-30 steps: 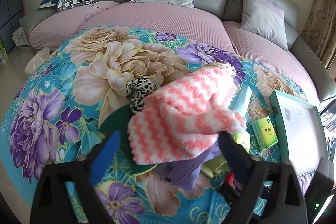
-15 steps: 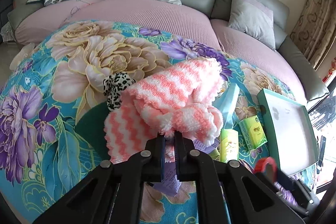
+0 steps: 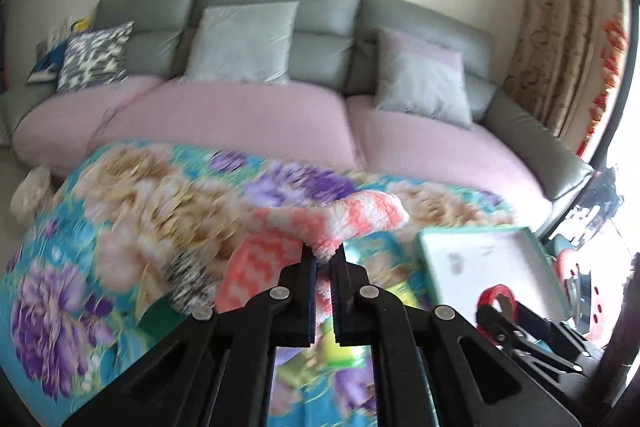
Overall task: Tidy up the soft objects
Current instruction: 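Carry the towel and tape into the white tray and open both tools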
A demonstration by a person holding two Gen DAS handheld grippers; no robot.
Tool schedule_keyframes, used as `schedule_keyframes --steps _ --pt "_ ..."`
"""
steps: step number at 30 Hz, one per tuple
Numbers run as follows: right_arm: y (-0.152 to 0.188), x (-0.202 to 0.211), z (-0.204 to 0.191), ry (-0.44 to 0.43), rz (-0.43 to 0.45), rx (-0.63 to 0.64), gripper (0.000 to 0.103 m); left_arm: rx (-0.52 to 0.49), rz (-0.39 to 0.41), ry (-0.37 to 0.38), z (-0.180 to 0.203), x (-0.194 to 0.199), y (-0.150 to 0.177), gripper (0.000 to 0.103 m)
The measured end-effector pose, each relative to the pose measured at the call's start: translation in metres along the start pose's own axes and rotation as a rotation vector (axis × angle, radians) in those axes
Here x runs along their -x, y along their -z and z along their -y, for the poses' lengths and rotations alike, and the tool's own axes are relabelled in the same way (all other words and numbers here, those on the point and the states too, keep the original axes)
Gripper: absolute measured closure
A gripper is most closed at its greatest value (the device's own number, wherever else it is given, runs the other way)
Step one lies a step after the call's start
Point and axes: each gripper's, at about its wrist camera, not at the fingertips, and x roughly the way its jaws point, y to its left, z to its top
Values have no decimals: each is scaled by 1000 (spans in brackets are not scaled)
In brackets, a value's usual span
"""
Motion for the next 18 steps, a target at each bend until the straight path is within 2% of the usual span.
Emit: schedule_keyframes --steps 6,9,14,18 --pt "-22 -4 47 111 44 -88 48 -104 51 99 61 -10 -20 97" --pt "-22 -8 75 161 62 -137 48 -162 69 152 92 -20 -22 97" --pt "-17 -20 121 250 45 -222 48 -227 84 227 135 -44 -22 97" --pt "-14 -18 145 273 58 -280 48 -257 120 286 160 -49 -23 97"
